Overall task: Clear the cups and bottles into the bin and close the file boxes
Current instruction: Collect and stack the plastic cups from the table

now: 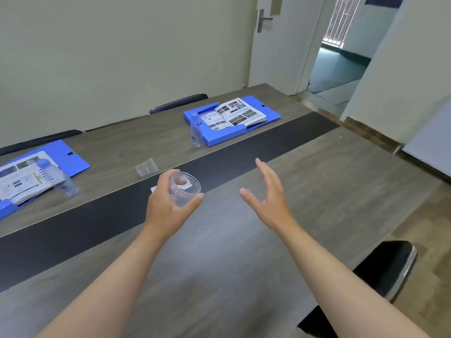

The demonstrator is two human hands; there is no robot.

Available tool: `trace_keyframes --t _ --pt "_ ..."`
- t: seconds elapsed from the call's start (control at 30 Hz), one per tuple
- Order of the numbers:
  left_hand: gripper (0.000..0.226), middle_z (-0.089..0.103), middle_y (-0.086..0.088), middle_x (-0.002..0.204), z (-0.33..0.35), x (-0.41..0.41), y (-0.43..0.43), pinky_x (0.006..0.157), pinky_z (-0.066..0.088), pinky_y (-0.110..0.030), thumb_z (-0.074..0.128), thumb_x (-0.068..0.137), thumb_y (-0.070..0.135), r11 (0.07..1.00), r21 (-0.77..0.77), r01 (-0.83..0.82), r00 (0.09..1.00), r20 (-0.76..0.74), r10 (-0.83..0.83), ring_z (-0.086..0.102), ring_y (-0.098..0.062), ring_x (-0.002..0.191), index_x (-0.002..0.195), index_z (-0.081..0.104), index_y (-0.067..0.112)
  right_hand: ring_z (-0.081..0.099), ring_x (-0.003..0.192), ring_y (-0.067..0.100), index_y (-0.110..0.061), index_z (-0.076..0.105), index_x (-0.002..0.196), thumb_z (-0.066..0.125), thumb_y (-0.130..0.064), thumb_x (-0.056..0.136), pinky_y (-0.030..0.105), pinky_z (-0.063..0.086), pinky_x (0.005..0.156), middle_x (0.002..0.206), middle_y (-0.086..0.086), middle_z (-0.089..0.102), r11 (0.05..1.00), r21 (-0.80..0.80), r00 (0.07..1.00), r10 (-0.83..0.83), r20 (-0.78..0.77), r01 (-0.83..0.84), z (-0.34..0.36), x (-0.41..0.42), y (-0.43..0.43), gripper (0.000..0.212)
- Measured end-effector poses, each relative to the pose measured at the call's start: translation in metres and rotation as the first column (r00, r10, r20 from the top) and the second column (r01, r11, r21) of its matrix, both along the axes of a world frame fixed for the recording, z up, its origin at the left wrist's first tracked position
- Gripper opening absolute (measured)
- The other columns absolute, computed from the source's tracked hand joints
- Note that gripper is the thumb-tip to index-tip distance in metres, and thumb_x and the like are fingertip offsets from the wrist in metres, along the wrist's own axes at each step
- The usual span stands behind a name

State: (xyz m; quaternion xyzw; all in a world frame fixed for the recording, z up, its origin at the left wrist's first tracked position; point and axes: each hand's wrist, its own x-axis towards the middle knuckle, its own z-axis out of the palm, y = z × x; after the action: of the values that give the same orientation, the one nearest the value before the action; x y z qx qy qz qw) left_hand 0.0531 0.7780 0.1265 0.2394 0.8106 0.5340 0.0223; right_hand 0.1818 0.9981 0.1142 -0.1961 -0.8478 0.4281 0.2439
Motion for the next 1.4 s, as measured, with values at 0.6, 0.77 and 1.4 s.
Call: trace_keyframes --t 0.6,0.77,1.4 --pt "0.062 0.059 0.043 0.107 0.049 0.191 0.151 0.085 0.04 -0.004 0.085 0.073 0.037 0.875 0.097 0.473 0.881 -0.045 -0.471 0.058 0.014 0.106 0.125 0.052 0.036 0.044 0.137 0.003 -0.044 0.028 0.154 0.066 -0.057 0.088 0.033 0.038 0.112 0.155 -0.016 0.04 0.901 -0.087 0.904 -0.428 -0.011 0.426 0.06 0.299 0.06 0.078" --pt "0.064 0.062 0.032 0.11 0.058 0.256 0.233 0.095 0.045 -0.018 0.083 0.071 0.041 0.832 0.119 0.542 0.84 -0.063 -0.538 0.06 0.003 0.111 0.127 0.053 0.033 0.045 0.135 0.004 -0.048 0.03 0.152 0.063 -0.066 0.08 0.046 0.042 0.113 0.149 -0.017 0.046 0.872 -0.111 0.874 -0.483 -0.049 0.476 0.066 0.37 0.123 0.082" --pt "0.059 0.063 0.019 0.115 0.047 0.36 0.536 0.089 0.042 -0.014 0.085 0.076 0.035 0.92 0.11 0.377 0.926 -0.035 -0.376 0.059 0.009 0.108 0.127 0.055 0.03 0.048 0.131 -0.002 -0.042 0.04 0.15 0.066 -0.047 0.093 0.032 0.043 0.109 0.149 -0.02 0.047 0.951 -0.092 0.95 -0.303 -0.076 0.296 0.076 0.454 0.475 0.063"
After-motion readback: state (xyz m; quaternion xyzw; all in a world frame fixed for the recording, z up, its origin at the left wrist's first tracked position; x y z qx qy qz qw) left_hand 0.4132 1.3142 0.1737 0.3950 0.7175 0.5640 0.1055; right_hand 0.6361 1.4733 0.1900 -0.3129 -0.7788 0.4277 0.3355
